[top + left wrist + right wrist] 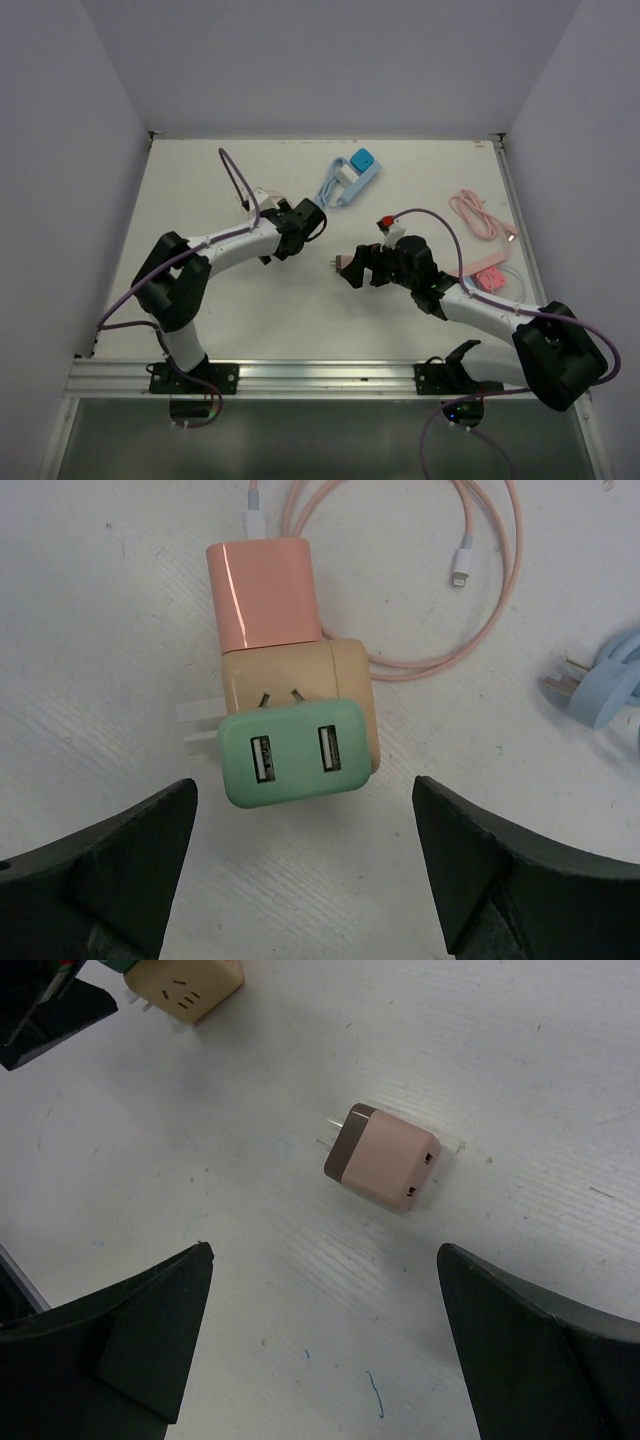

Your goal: Pull the plug off the socket

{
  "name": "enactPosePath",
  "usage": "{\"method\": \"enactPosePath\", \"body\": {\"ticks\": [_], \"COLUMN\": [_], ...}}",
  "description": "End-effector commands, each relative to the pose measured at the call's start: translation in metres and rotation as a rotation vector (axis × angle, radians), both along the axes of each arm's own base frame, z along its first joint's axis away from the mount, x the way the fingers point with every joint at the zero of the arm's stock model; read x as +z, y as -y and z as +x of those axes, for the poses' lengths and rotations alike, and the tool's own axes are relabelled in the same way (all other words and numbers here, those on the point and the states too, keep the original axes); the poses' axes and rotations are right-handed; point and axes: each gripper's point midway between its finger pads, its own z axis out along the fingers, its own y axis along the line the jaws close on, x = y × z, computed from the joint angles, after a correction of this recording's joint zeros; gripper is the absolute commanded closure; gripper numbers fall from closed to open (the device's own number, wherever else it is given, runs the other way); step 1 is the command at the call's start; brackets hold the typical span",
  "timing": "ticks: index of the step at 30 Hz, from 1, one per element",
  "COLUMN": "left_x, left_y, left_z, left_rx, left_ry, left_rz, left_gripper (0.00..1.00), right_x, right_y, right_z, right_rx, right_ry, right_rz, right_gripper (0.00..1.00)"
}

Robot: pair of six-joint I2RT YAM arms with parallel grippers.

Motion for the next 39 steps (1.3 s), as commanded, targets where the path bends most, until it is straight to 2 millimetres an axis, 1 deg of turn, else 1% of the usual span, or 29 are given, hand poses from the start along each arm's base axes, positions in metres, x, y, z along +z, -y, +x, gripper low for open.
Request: {"method": "enactPosePath", "body": {"ticks": [1, 8, 13, 17, 19, 20, 21, 22, 23, 25, 27, 28, 30, 31, 32, 33, 34, 35, 36, 37, 38, 39], "left_x": [0.001, -0.008, -0.013, -0.012, -0.011, -0.007, -0.009, -0.008, -0.002, -0.003, 0.002, 0.003, 0.007, 0.013, 0.008, 0.009, 0.015, 0.010, 0.010, 0.015, 0.010, 0.009], "left_y": [-0.008, -0.016, -0.015, -0.016, -0.018, -0.020, -0.022, -0.024, -0.021, -0.023, -0.016, -0.017, -0.011, -0.012, -0.007, -0.006, -0.006, -0.001, 0.001, 0.003, 0.010, 0.012], "left_z": [0.014, 0.019, 0.019, 0.017, 0.015, 0.015, 0.013, 0.012, 0.016, 0.012, 0.016, 0.014, 0.014, 0.012, 0.008, 0.006, 0.005, 0.000, -0.002, -0.005, -0.011, -0.015], "left_rx": [0.063, 0.083, 0.074, 0.059, 0.042, 0.036, 0.028, -0.003, -0.022, -0.106, -0.189, -0.248, -0.336, -0.387, -0.438, -0.476, -0.532, -0.579, -0.614, -0.668, -0.726, -0.771], "left_ry": [0.067, 0.050, 0.033, 0.025, 0.017, 0.023, 0.021, 0.010, 0.036, 0.008, 0.025, 0.005, 0.018, 0.021, 0.024, 0.026, 0.037, 0.040, 0.044, 0.058, 0.061, 0.061], "left_rz": [0.012, 0.029, 0.032, 0.044, 0.061, 0.067, 0.076, 0.099, 0.083, 0.135, 0.133, 0.171, 0.167, 0.187, 0.176, 0.177, 0.197, 0.179, 0.173, 0.181, 0.151, 0.152], "left_gripper": [0.09, 0.21, 0.28, 0.36, 0.39, 0.41, 0.43, 0.47, 0.48, 0.50, 0.51, 0.52, 0.53, 0.54, 0.56, 0.57, 0.58, 0.59, 0.59, 0.61, 0.61, 0.62], "right_x": [0.012, 0.010, 0.009, 0.008, 0.009, 0.009, 0.009, 0.009, 0.010, 0.010, 0.011, 0.010, 0.013, 0.012, 0.013, 0.014, 0.014, 0.015, 0.015, 0.015, 0.016, 0.017], "right_y": [-0.008, -0.009, -0.010, -0.010, -0.010, -0.010, -0.011, -0.011, -0.011, -0.011, -0.011, -0.011, -0.011, -0.011, -0.011, -0.011, -0.010, -0.011, -0.010, -0.011, -0.012, -0.012], "right_z": [0.005, 0.004, 0.004, 0.004, 0.004, 0.004, 0.004, 0.003, 0.003, 0.003, 0.003, 0.002, 0.003, 0.002, 0.002, 0.002, 0.001, 0.001, 0.001, 0.000, 0.000, 0.000], "right_rx": [0.027, 0.034, 0.037, 0.041, 0.042, 0.042, 0.043, 0.044, 0.045, 0.045, 0.046, 0.046, 0.046, 0.046, 0.047, 0.047, 0.047, 0.048, 0.048, 0.047, 0.051, 0.050], "right_ry": [0.045, 0.040, 0.037, 0.035, 0.035, 0.035, 0.033, 0.035, 0.035, 0.036, 0.041, 0.040, 0.047, 0.048, 0.050, 0.053, 0.051, 0.052, 0.051, 0.047, 0.047, 0.041], "right_rz": [0.020, 0.022, 0.021, 0.022, 0.024, 0.024, 0.024, 0.026, 0.029, 0.030, 0.033, 0.033, 0.038, 0.038, 0.039, 0.041, 0.043, 0.046, 0.045, 0.049, 0.052, 0.054], "right_gripper": [0.02, 0.02, 0.02, 0.02, 0.02, 0.02, 0.02, 0.02, 0.02, 0.02, 0.02, 0.02, 0.02, 0.02, 0.02, 0.02, 0.02, 0.02, 0.02, 0.02, 0.02, 0.02]}}
